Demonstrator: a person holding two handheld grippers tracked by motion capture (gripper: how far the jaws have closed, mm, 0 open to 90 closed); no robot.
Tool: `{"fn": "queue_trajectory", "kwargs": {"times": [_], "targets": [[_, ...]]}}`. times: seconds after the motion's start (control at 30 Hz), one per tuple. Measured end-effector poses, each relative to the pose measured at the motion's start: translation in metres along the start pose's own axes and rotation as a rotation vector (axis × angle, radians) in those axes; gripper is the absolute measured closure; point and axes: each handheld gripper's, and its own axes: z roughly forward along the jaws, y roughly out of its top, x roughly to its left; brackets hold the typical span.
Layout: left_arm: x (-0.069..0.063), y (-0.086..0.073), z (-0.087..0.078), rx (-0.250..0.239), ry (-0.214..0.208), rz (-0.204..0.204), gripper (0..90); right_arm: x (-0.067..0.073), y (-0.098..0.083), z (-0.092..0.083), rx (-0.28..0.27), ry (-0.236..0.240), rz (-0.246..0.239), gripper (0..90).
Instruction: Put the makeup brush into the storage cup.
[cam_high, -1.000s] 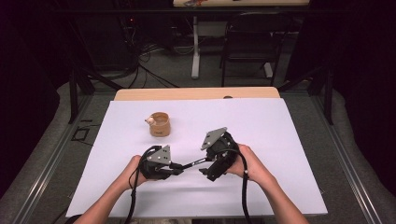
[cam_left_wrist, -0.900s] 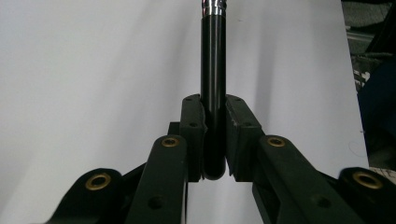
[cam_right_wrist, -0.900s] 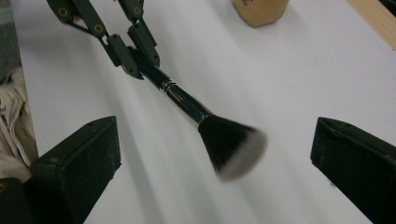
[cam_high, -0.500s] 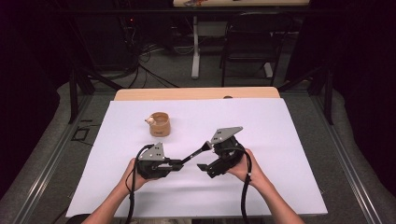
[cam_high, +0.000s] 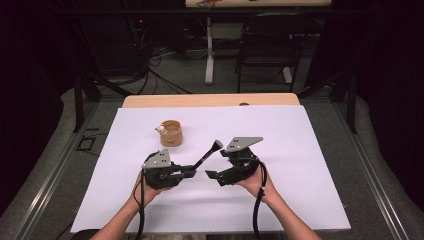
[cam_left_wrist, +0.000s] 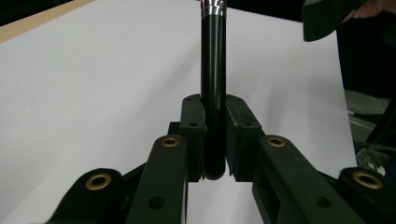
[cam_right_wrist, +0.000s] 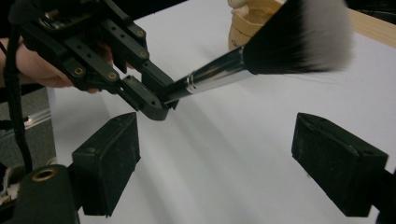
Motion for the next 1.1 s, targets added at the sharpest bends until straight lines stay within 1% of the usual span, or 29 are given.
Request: {"fn": "queue_trajectory", "kwargs": {"times": [0.03,0.07,0.1,0.17,0.2,0.27,0.3,0.33,0.43,0.53,0.6,0.63,0.67,0.73,0.8,0.87,0.9,1.0,1.1], "targets": [[0.000,0.000,0.000,0.000,0.000,0.000,78.9,0.000,0.000,0.000,-0.010,0.002,0.006,21.1],[0.000,0.000,0.000,-0.004,-0.003,-0.001,78.9,0.000,0.000,0.000,-0.010,0.002,0.006,21.1],[-0.001,0.001,0.001,0.002,0.001,0.008,78.9,-0.001,0.000,0.001,-0.033,0.007,0.022,29.3],[-0.002,0.001,0.002,-0.003,0.002,0.008,78.9,0.000,0.000,0.001,-0.039,0.008,0.027,30.8],[-0.002,0.001,0.003,-0.005,-0.002,0.010,78.9,0.002,0.000,0.000,-0.066,0.006,0.027,37.0],[-0.002,0.000,0.004,-0.003,-0.005,0.012,78.9,0.003,0.001,0.000,-0.086,0.002,0.039,43.4],[-0.002,-0.001,0.005,-0.007,-0.005,0.009,78.9,0.003,0.001,0.000,-0.088,0.010,0.046,45.4],[-0.002,-0.001,0.006,-0.008,-0.006,0.007,78.8,0.004,0.002,-0.001,-0.106,0.013,0.051,49.2],[-0.002,-0.002,0.006,-0.013,0.001,0.009,78.8,0.004,0.003,0.000,-0.117,0.021,0.066,52.0],[-0.003,-0.002,0.006,-0.016,0.009,0.018,78.9,0.003,0.002,0.000,-0.131,0.015,0.087,56.5],[-0.003,-0.002,0.006,-0.019,0.010,0.023,78.9,0.002,0.002,0.000,-0.132,0.003,0.087,59.4],[-0.003,-0.002,0.006,-0.022,0.015,0.024,78.9,0.003,0.002,-0.001,-0.143,0.006,0.093,60.1],[-0.003,-0.002,0.006,-0.022,0.015,0.024,78.9,0.003,0.002,-0.001,-0.143,0.006,0.093,60.1],[-0.003,-0.003,0.007,-0.021,0.023,0.033,78.8,0.002,0.004,-0.001,-0.160,0.004,0.104,59.4],[-0.003,-0.004,0.008,-0.015,0.022,0.035,78.8,0.000,0.004,0.000,-0.160,0.014,0.128,56.3],[-0.003,-0.005,0.010,-0.013,0.019,0.035,78.8,-0.001,0.004,-0.001,-0.174,0.018,0.147,57.4],[-0.003,-0.005,0.010,-0.014,0.014,0.035,78.8,-0.001,0.004,-0.001,-0.180,0.016,0.154,60.2],[-0.003,-0.006,0.011,-0.012,0.013,0.038,78.8,-0.002,0.004,-0.002,-0.200,0.012,0.163,66.1],[-0.003,-0.007,0.013,-0.005,0.017,0.036,78.7,-0.002,0.004,-0.002,-0.197,-0.006,0.147,69.1]]}}
